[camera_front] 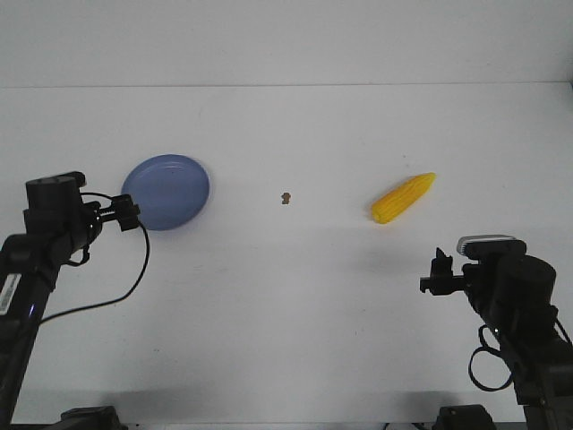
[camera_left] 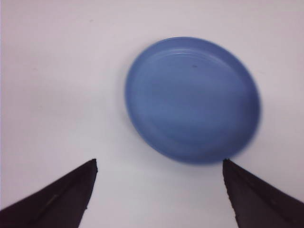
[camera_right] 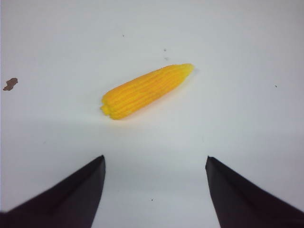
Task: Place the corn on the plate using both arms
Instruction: 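Raise both arms and reach the left gripper toward the blue plate rim, then grip the rim of the blue plate with the left gripper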
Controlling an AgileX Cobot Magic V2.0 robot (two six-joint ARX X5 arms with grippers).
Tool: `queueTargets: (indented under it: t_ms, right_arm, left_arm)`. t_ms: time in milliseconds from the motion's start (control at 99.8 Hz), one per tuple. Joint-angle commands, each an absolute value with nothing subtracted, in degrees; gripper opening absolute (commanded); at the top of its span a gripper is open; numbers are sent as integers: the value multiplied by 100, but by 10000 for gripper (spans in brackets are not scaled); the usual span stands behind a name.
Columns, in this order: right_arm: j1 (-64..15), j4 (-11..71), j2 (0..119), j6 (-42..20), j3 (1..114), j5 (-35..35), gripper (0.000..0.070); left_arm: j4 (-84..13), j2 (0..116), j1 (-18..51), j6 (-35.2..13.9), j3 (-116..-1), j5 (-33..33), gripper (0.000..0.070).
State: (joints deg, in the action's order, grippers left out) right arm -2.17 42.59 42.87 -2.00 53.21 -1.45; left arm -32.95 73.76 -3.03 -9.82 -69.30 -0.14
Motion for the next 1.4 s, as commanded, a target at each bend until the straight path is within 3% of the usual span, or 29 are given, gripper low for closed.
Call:
queueTargets:
  t_ms: [0, 311, 561, 1392]
  right_arm:
    - [-220, 4202, 4318, -281, 5435, -148, 448]
    - [-220, 4202, 4318, -281, 5435, -145, 448]
    - [-220, 4202, 4318, -285, 5435, -148, 448]
    - [-220, 4202, 4318, -298, 5435, -148, 448]
  left_arm:
    - [-3227, 7900, -384, -1011, -7199, -23, 543]
    - [-3028, 9751, -666, -996, -7955, -19, 543]
    - [-2681, 10495, -784, -1013, -8009, 213, 544]
    - [-2519, 10829, -792, -1015, -8009, 215, 544]
